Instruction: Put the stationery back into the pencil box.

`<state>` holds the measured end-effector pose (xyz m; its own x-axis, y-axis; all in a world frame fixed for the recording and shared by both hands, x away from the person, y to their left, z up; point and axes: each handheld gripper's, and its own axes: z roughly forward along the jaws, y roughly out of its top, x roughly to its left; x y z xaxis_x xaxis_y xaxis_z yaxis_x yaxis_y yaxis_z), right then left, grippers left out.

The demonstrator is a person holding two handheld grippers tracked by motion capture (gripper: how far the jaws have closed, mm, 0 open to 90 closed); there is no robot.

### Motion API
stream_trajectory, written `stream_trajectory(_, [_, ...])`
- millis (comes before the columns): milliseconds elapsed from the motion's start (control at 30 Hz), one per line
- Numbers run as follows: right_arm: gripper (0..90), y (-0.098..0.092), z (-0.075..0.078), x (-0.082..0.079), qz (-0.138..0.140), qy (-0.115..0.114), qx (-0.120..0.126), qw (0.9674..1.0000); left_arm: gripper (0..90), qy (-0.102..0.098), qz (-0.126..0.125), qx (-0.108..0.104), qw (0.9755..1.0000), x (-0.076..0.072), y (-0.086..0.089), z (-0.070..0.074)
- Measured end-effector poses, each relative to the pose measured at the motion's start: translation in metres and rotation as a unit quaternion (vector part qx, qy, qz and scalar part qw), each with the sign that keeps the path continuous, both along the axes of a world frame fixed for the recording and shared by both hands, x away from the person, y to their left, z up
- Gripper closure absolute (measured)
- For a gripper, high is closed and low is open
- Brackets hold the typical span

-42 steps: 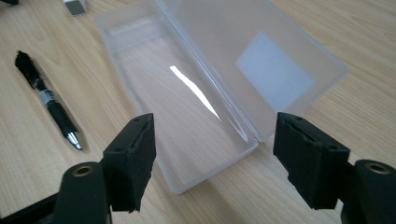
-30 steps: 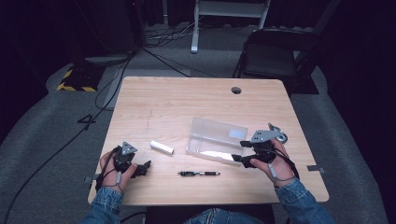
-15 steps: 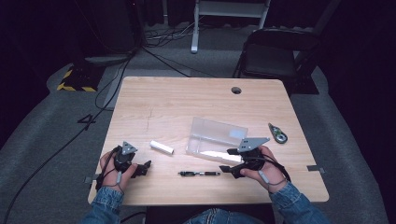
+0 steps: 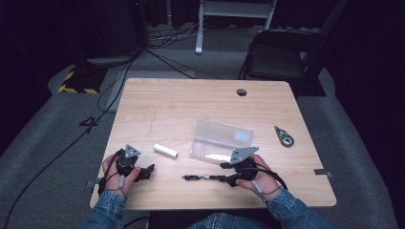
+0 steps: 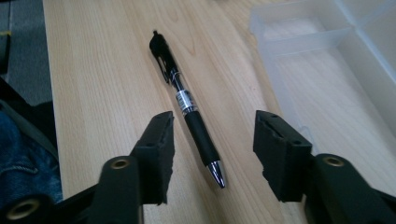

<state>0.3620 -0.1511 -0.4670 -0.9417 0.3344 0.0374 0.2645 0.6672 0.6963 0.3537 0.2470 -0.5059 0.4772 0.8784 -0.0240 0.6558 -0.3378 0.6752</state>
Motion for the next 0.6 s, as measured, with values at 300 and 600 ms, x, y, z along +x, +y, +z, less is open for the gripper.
stream_trajectory(300, [69.2,0.012,-0.012,0.0,0.029,-0.01,-0.035,0.9989,4.3,0.0,-0.001,0.001,1.0,0.0,0.0,0.0])
stream_trajectory(600, [72.0,0.02,-0.02,-0.001,0.043,-0.012,-0.048,0.9978,4.3,0.0,0.0,0.0,1.0,0.0,0.0,0.0])
